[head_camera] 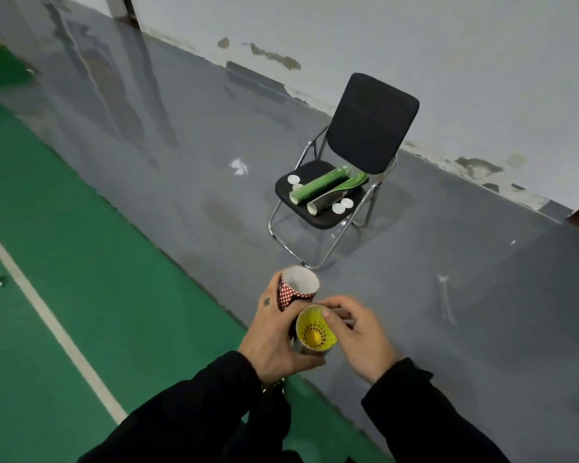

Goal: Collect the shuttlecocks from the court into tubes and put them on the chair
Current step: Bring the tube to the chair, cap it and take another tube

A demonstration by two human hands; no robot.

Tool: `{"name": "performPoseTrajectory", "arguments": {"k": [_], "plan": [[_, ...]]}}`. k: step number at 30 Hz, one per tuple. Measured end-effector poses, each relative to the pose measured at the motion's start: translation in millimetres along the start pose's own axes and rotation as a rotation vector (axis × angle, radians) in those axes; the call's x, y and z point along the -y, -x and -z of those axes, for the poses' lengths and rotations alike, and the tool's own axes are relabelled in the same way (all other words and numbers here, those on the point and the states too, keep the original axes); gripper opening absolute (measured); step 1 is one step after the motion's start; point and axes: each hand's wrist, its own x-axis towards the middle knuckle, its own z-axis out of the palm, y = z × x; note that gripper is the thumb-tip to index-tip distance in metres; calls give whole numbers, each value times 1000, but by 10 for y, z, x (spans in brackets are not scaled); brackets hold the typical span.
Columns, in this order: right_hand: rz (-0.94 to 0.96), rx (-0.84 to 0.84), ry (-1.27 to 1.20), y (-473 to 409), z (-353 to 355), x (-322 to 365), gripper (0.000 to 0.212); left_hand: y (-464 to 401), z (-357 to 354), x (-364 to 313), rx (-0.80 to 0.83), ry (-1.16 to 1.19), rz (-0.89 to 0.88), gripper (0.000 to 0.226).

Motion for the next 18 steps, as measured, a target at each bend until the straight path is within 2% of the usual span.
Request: {"name": "performPoseTrajectory", "arguments": {"k": [4,7,9,12,16,18], "plan": [[45,-117,-13,-1125,144,102,25,-1106,223,380,34,80,-40,90],[26,-150,-3,-1933,259,200,13,-1890,447,601,56,63,-42,96],[25,-150,-41,-2465,297,229,13,-2423,531,781,73,96,-89,100],[-39,-168,-120,-3317,357,191,8,-3217,616,1066,40,113,-97,93],[-66,-136,-171,-4502,400,26,7,-4226,659,1621,-38,12,-71,91],[-92,-107,-238,-5109,414,-22,14,-4679,735,1850,-66,-29,-60,93]]}}
